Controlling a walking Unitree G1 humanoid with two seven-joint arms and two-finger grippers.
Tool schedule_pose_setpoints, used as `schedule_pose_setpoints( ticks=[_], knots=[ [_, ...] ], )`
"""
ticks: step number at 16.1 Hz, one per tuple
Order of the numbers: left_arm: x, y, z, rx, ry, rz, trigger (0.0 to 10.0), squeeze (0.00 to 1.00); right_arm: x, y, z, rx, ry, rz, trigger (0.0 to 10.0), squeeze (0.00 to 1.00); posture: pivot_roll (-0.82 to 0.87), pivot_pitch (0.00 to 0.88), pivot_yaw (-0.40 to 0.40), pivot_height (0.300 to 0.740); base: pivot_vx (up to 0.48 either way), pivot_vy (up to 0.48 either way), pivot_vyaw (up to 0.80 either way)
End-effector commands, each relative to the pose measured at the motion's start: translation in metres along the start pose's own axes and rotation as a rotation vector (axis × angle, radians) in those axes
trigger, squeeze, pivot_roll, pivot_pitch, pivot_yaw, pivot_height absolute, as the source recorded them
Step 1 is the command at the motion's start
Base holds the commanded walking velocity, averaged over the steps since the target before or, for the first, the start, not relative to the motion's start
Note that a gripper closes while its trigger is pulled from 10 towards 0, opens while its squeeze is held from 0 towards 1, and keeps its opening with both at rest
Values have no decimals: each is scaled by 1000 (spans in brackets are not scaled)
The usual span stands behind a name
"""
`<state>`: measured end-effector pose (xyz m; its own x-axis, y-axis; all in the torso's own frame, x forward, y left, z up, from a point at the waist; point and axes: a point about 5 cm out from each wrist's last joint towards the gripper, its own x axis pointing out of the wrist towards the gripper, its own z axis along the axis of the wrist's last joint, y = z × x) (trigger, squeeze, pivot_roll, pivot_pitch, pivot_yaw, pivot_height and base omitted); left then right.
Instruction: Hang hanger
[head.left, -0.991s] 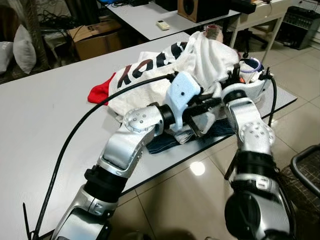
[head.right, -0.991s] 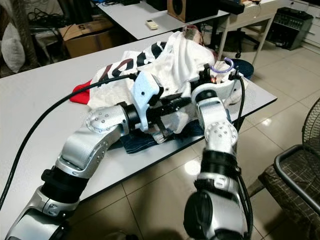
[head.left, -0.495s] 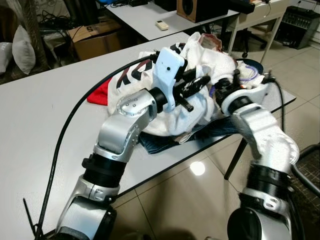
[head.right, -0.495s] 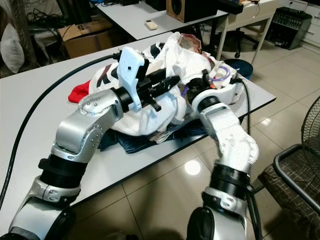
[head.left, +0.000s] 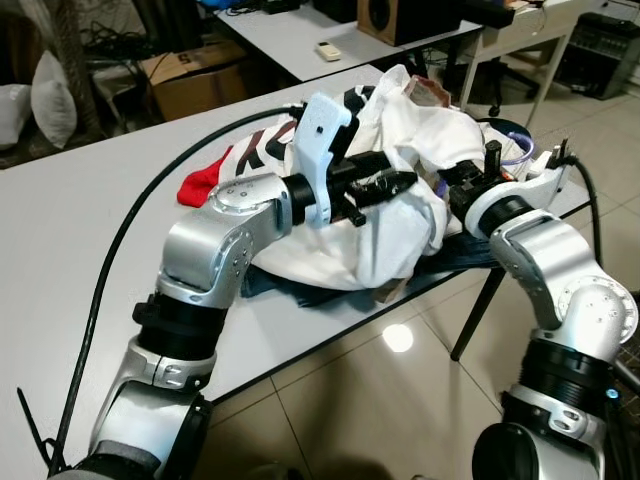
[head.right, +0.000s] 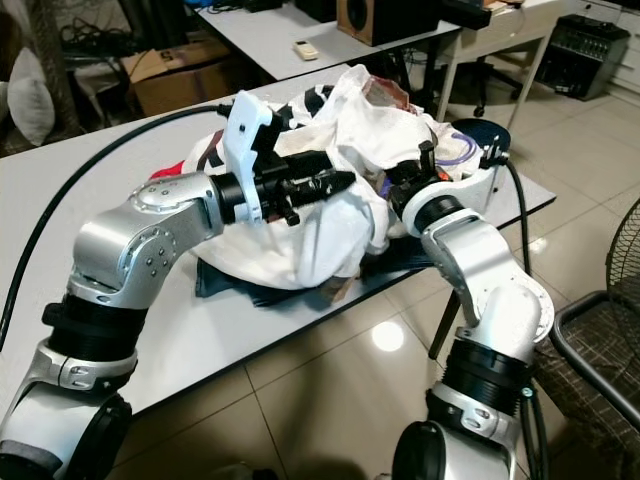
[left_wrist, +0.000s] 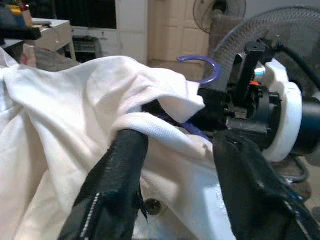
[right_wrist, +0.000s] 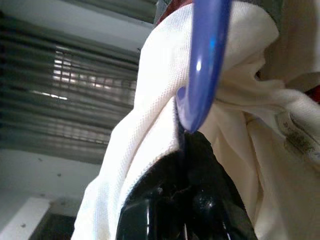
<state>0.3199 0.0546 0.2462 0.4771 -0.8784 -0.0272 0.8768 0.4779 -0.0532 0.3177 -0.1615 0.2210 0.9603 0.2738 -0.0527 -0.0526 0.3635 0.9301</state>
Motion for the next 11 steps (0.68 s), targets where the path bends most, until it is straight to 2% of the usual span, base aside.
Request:
schedule_pose_setpoints(
  ticks=[1, 2, 4, 6, 8, 9, 11],
  knots=[
    [-16, 9, 7, 0, -14, 12, 10000, 0, -4, 10, 4, -75, 3, 15, 10000, 0, -133, 0, 111, 740, 0, 0, 0],
    [-28, 16, 4, 6, 31, 31, 10000, 0, -6, 11, 9, -122, 2, 3, 10000, 0, -129, 0, 105, 740, 0, 0, 0],
    [-43, 22, -6, 61, 128, 45, 10000, 0, -9, 11, 13, -213, 24, -10, 10000, 0, -124, 0, 96, 740, 0, 0, 0],
    [-52, 23, -12, 90, 178, 46, 10000, 0, -11, 13, 15, -280, 41, -12, 10000, 0, -118, 0, 85, 740, 0, 0, 0],
    [-64, 36, -10, 116, 155, 174, 10000, 0, -16, 29, 12, -435, 86, 75, 10000, 0, -120, 0, 74, 740, 0, 0, 0],
    [-76, 49, -6, 104, 124, 299, 10000, 0, -24, 42, 5, -551, 160, 161, 10000, 0, -118, 0, 71, 740, 0, 0, 0],
    [-95, 55, 3, 105, 74, 448, 10000, 0, -45, 55, -4, -737, 294, 263, 10000, 0, -106, 0, 62, 740, 0, 0, 800]
  ],
)
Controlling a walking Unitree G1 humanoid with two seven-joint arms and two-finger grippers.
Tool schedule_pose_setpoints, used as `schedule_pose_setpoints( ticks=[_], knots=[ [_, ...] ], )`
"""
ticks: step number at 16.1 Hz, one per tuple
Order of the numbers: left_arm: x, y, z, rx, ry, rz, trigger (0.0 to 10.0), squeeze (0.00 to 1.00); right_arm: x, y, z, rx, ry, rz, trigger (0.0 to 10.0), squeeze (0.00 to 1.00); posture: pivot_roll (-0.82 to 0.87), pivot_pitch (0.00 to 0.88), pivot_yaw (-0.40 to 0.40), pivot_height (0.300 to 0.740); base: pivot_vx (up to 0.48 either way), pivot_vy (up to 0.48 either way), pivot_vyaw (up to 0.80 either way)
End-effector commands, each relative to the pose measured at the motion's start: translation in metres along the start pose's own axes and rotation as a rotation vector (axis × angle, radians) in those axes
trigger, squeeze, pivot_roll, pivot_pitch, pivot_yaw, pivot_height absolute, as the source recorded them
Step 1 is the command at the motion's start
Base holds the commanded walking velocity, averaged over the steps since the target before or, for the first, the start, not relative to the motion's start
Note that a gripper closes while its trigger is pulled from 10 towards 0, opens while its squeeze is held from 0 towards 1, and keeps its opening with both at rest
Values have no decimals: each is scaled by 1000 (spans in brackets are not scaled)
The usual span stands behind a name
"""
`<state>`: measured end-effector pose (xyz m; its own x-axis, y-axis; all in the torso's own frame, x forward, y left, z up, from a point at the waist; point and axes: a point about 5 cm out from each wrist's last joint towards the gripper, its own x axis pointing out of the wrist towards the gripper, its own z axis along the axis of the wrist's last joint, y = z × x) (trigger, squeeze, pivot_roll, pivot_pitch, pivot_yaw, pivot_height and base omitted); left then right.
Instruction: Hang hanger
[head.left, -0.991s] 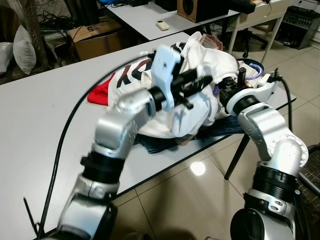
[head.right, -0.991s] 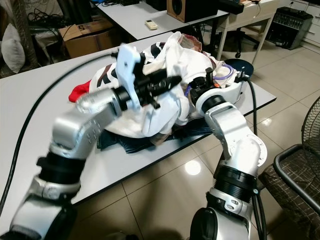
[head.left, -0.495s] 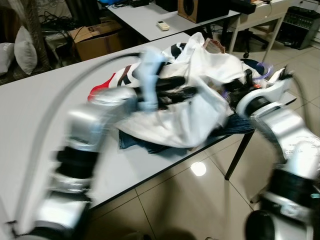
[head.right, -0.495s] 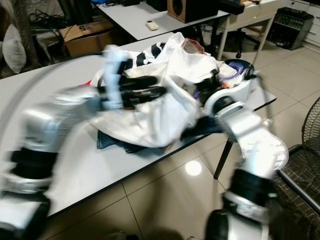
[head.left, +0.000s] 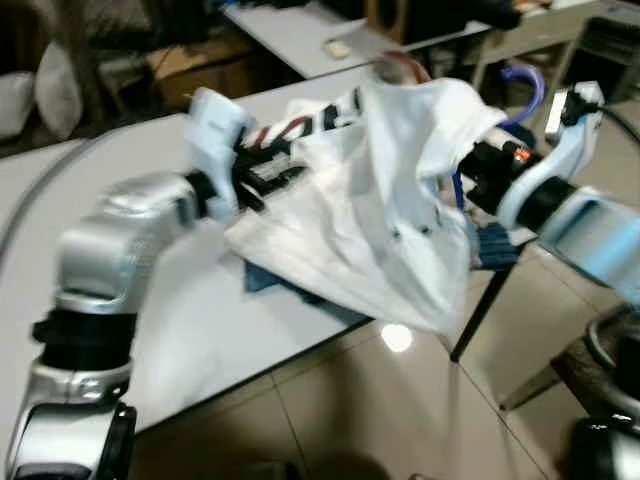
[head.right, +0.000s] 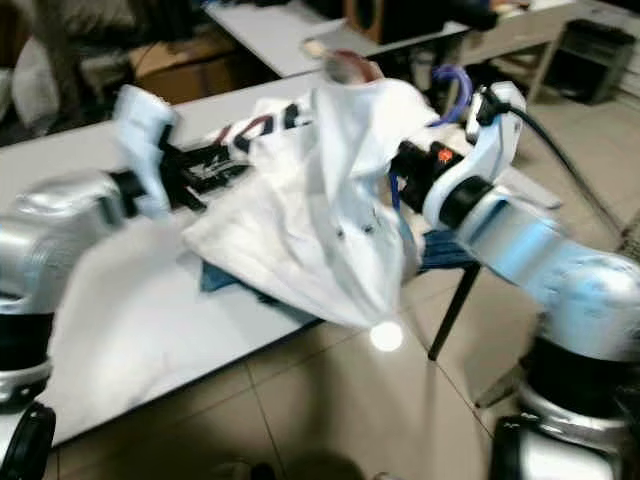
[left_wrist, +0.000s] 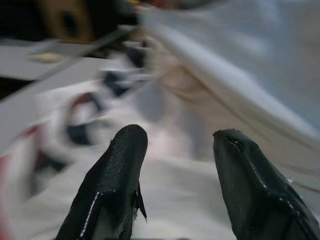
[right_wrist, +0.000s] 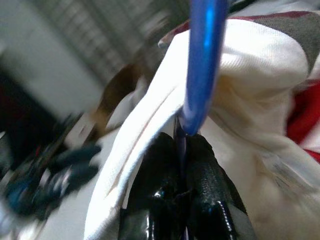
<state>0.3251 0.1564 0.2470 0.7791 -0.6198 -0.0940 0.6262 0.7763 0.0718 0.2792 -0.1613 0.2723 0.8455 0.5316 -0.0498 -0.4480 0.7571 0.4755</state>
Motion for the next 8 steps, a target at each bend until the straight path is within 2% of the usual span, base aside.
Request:
schedule_pose_setpoints(
  ticks=[1, 3, 5, 7, 8],
  knots=[
    [-11, 6, 3, 6, -4, 55, 10000, 0, -5, 17, -4, -34, 53, 122, 10000, 0, -103, 0, 59, 740, 0, 0, 800],
    [-24, 12, 7, 2, -24, 89, 10000, 0, -12, 27, 1, -77, 52, 215, 10000, 0, -100, 0, 59, 740, 0, 0, 800],
    [-40, 39, 12, 60, 12, 289, 10000, 0, -18, 35, -2, -128, 91, 309, 10000, 0, -92, 0, 51, 740, 0, 0, 800],
    [-57, 56, 3, 262, 161, 421, 10000, 0, -17, 36, -19, -117, 153, 341, 10000, 0, -74, 0, 34, 740, 0, 0, 800],
    [-57, 52, 0, 235, 150, 400, 10000, 0, -13, 32, -31, -111, 197, 314, 10000, 0, -61, 0, 23, 740, 0, 0, 800]
  ],
)
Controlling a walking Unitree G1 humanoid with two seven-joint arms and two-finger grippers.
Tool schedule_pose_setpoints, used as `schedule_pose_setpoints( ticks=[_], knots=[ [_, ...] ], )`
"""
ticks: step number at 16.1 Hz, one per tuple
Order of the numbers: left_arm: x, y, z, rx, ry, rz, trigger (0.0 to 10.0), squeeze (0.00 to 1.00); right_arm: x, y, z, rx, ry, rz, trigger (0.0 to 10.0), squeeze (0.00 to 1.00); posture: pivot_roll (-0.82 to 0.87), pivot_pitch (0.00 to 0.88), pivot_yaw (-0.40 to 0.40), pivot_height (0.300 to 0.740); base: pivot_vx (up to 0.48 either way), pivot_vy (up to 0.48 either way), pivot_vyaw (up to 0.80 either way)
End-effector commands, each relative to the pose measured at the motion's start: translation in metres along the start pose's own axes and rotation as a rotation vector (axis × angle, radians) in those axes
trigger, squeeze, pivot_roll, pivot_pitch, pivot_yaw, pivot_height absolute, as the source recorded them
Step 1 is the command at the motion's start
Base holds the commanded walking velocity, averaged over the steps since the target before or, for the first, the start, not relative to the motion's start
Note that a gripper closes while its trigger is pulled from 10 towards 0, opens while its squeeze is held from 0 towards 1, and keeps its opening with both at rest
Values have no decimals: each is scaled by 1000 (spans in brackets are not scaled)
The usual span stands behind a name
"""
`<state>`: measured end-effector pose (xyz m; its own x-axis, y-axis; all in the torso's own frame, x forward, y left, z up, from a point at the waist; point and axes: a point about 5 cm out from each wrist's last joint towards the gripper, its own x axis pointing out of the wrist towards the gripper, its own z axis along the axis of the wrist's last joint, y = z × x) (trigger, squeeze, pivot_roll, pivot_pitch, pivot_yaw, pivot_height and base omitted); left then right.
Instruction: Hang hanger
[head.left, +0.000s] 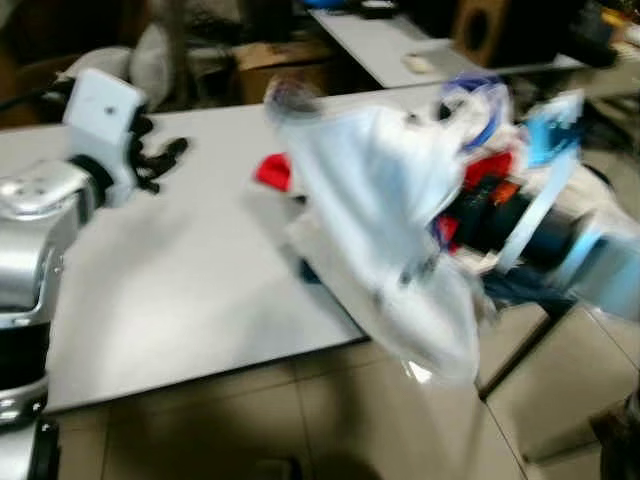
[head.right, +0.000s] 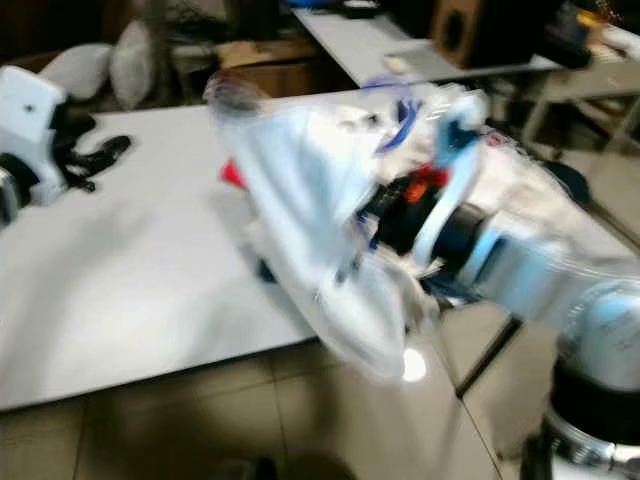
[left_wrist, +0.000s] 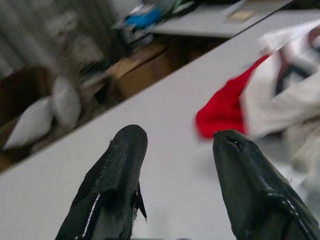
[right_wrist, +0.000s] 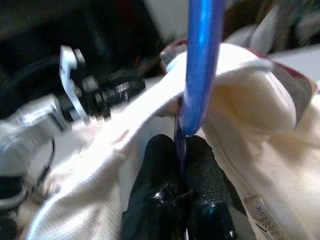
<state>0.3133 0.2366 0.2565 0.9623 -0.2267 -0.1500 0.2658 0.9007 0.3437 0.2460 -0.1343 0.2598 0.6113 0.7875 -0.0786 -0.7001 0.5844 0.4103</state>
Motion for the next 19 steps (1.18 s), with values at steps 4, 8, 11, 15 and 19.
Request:
schedule_pose_setpoints(
  ticks=[4, 8, 11, 15, 19],
  knots=[
    [5, -56, -11, -30, 19, -141, 10000, 0, 2, -10, -25, -56, 80, -113, 10000, 0, -50, 0, 21, 740, 0, 0, 800],
    [8, -83, -20, 23, 65, -195, 10000, 0, -1, -10, -37, -42, 66, -148, 10000, 0, -49, 5, 48, 740, 0, 0, 800],
    [6, -124, -18, -17, 58, -324, 10000, 0, -9, -19, -48, -3, 69, -234, 10000, 0, -47, 36, 52, 740, 0, 0, 800],
    [5, -146, -17, -53, 48, -357, 10000, 0, -12, -18, -51, 18, 66, -248, 10000, 0, -55, 46, 36, 740, 0, 0, 800],
    [6, -141, -16, -38, 51, -333, 10000, 0, -11, -18, -53, 21, 65, -255, 10000, 0, -52, 44, 34, 740, 0, 0, 800]
  ],
)
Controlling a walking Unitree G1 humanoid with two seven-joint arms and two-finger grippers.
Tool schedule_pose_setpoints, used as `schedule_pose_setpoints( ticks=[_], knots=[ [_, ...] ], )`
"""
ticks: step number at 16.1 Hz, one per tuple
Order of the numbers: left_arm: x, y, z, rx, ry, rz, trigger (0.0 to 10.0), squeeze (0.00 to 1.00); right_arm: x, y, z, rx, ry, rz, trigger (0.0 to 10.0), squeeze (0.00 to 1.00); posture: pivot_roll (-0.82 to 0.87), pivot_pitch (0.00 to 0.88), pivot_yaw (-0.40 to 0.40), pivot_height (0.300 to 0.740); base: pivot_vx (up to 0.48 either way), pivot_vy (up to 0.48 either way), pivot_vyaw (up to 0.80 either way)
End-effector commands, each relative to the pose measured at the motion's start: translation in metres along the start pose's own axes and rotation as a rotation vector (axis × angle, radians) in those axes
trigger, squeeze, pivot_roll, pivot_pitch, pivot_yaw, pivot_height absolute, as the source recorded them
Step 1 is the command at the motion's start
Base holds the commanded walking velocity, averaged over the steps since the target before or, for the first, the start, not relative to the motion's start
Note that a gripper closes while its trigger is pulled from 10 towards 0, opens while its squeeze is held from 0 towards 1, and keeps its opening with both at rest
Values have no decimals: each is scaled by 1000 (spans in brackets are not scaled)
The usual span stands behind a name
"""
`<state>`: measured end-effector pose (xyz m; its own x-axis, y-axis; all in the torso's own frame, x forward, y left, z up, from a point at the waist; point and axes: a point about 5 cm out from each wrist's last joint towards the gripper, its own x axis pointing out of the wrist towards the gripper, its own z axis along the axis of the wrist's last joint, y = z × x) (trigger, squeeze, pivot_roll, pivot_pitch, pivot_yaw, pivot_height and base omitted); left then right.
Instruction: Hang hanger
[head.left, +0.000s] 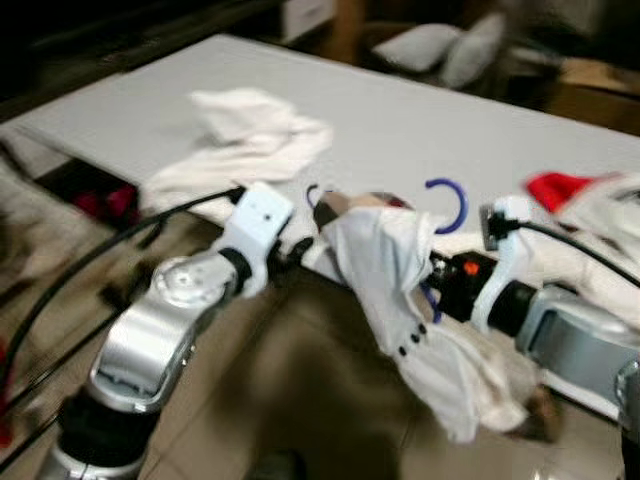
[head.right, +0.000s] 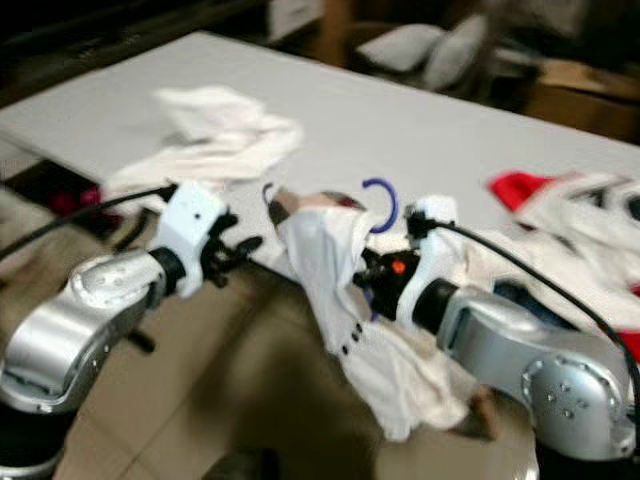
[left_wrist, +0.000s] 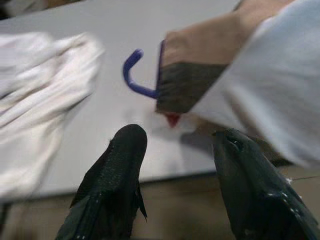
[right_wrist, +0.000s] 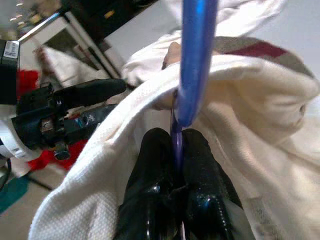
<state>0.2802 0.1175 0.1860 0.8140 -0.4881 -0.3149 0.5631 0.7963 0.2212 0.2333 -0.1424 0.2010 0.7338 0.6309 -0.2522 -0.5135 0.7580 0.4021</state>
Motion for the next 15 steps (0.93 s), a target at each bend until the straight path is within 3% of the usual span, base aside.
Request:
schedule_pose_setpoints(
  ticks=[1, 4, 6, 8, 10, 13, 15],
  knots=[
    [1, -1, 8, 11, -25, 5, 10000, 0, -2, 1, 2, -9, -15, -3, 10000, 0, -52, 45, 36, 740, 0, 0, 800],
    [3, -8, 9, 10, -29, -22, 10000, 0, 0, 1, 0, 3, -24, -24, 10000, 0, -52, 41, 53, 740, 0, 0, 800],
    [5, -9, 9, 18, -26, -33, 10000, 0, -1, -8, 2, -17, -74, -128, 10000, 0, -55, 39, 63, 740, 0, 0, 800],
    [6, -8, 10, 28, -25, -35, 10000, 0, -2, -15, -3, -42, -39, -201, 10000, 0, -57, 38, 70, 740, 0, 0, 800],
    [7, -8, 10, 34, -24, -39, 10000, 0, -3, -17, -7, -9, -37, -214, 10000, 0, -57, 37, 75, 740, 0, 0, 800],
    [7, -8, 11, 34, -24, -42, 10000, 0, -4, -17, -6, -41, -38, -217, 10000, 0, -57, 39, 73, 740, 0, 0, 800],
    [7, -9, 10, 32, -23, -42, 10000, 0, -1, -16, 0, -76, -98, -236, 10000, 0, -54, 40, 71, 740, 0, 0, 800]
  ],
)
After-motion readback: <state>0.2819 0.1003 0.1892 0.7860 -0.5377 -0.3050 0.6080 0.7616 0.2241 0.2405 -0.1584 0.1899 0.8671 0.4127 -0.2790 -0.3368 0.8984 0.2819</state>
